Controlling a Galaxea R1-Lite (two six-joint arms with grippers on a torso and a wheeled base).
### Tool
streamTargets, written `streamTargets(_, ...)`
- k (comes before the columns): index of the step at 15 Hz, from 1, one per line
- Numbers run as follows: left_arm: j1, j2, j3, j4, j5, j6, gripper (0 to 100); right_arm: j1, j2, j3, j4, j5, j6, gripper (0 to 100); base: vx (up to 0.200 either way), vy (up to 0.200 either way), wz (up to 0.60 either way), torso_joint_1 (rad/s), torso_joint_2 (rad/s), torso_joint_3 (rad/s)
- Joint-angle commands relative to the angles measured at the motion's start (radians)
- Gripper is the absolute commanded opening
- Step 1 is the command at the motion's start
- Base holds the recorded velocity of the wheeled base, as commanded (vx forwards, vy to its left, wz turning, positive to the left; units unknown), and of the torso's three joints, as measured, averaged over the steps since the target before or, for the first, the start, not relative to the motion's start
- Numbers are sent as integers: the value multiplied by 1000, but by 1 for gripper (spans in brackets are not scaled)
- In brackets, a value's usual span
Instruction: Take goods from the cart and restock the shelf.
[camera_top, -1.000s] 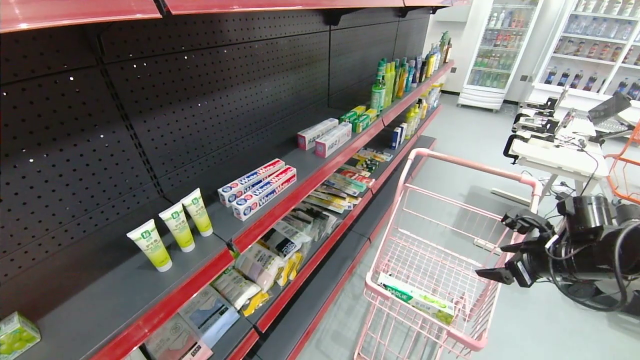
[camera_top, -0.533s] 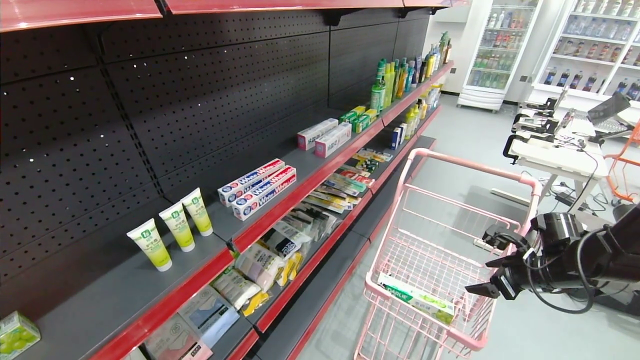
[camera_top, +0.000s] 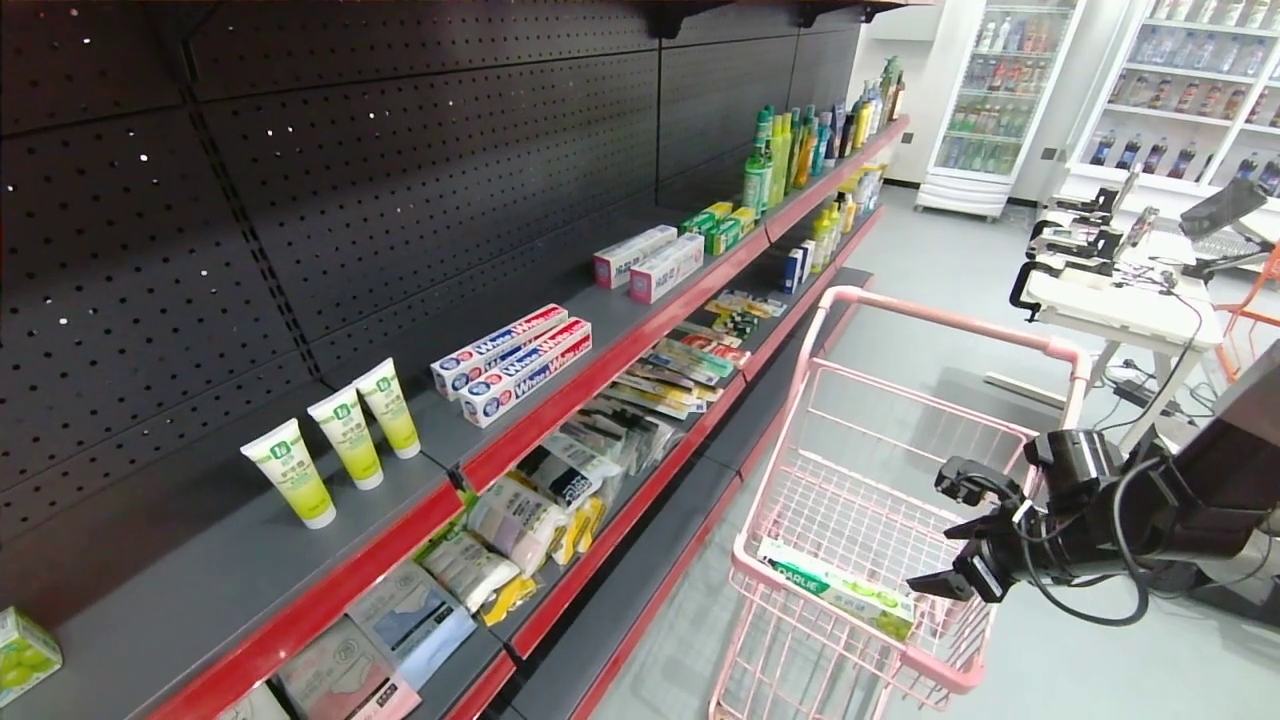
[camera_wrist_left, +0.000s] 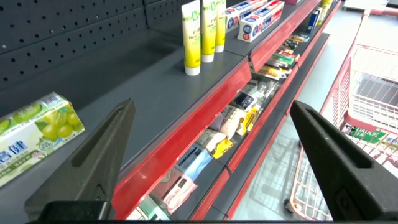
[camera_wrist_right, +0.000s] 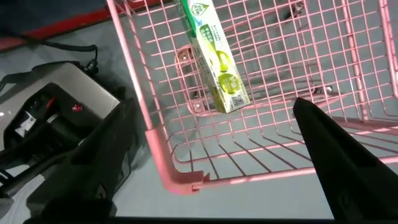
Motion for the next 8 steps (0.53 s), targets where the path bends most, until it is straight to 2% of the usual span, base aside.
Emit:
streamTargets(1, 0, 1, 0, 0, 1, 0, 100, 2, 6, -3, -1, 0, 0, 100, 0, 0, 0, -149, 325, 168)
streamTargets(8, 0, 1, 0, 0, 1, 0, 100, -7, 12, -12, -3, 0, -2, 100, 0, 0, 0, -152, 334, 182)
